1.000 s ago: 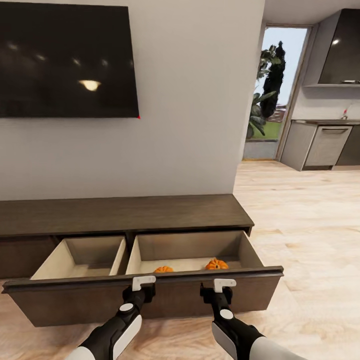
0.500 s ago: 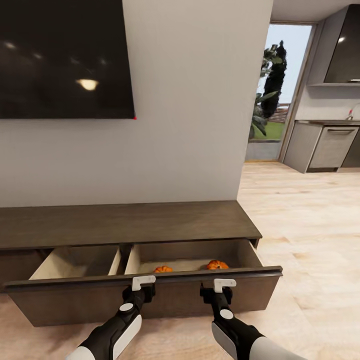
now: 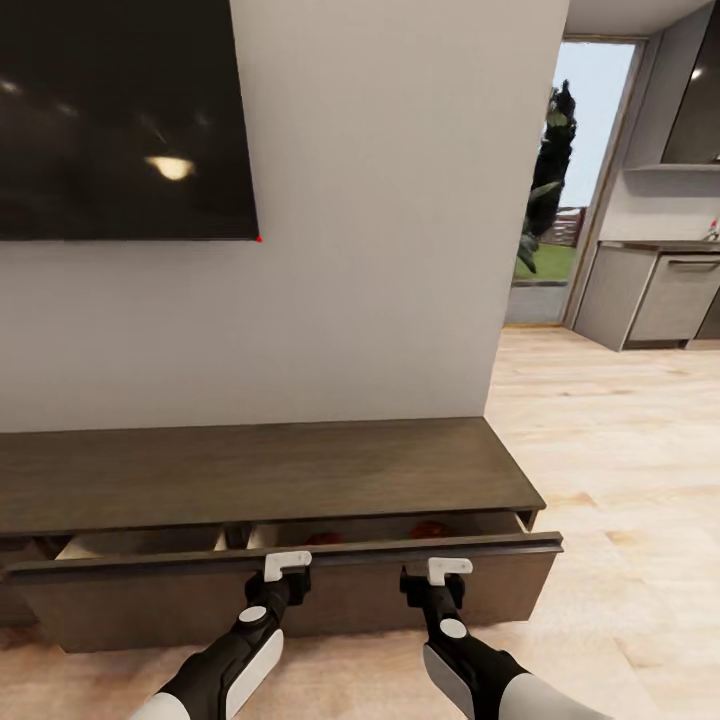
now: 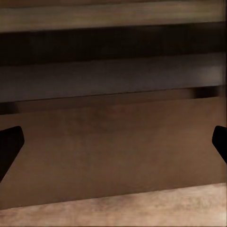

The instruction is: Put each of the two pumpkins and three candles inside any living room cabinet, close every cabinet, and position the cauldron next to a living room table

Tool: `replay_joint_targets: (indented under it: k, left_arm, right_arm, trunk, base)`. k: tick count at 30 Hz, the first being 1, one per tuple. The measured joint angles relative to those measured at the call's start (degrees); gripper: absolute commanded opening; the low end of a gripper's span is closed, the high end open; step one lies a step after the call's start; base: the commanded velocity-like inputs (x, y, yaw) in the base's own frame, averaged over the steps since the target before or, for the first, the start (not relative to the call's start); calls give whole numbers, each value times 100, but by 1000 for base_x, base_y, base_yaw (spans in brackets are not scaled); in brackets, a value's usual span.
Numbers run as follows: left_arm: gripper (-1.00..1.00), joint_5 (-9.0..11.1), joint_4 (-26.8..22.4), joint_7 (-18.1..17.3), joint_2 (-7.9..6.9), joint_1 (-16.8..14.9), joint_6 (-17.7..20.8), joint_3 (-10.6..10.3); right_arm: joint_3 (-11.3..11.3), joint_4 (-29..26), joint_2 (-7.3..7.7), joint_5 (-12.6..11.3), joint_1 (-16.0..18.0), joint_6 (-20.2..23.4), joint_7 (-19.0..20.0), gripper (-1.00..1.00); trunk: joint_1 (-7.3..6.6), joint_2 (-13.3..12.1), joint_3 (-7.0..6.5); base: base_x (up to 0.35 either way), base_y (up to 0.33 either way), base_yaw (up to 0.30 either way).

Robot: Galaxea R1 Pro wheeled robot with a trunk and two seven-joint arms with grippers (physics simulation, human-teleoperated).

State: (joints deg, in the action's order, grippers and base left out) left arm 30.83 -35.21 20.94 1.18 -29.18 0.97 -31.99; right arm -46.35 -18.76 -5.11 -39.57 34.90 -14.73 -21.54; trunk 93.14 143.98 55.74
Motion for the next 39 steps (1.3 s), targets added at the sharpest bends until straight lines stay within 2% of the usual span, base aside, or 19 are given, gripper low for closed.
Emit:
replay_joint_targets:
  k: [10,20,24,26,39]
  left_arm:
    - [100,-3,-1,-6,0,0,0,-1]
    - [100,-17,-12,-7,1,79,-9,-28]
    - [100,-19,3,-10,1,1,-10,-23]
    - [100,-90,-30,-12,1,-4,-9,-17]
    - [100,-90,-30,-7,1,-4,-8,-18]
  right_arm:
    - [0,3,0,-1,1,0,0,100]
    - [-6,4,0,-9,-1,3,-1,100]
    - [0,3,0,-7,1,1,0,100]
    - [0,3,0,-8,1,0,0,100]
    - [0,5,0,-9,1,5,0,100]
  trunk:
    - [0,0,0]
    - [3,0,1]
    - [6,-1,0]
    - [6,0,-1]
    - [5,0,-1]
  base:
    - [298,0,0]
    - [38,0,0]
    - [-194,0,0]
    - [-304,0,0]
    - [-317,0,0]
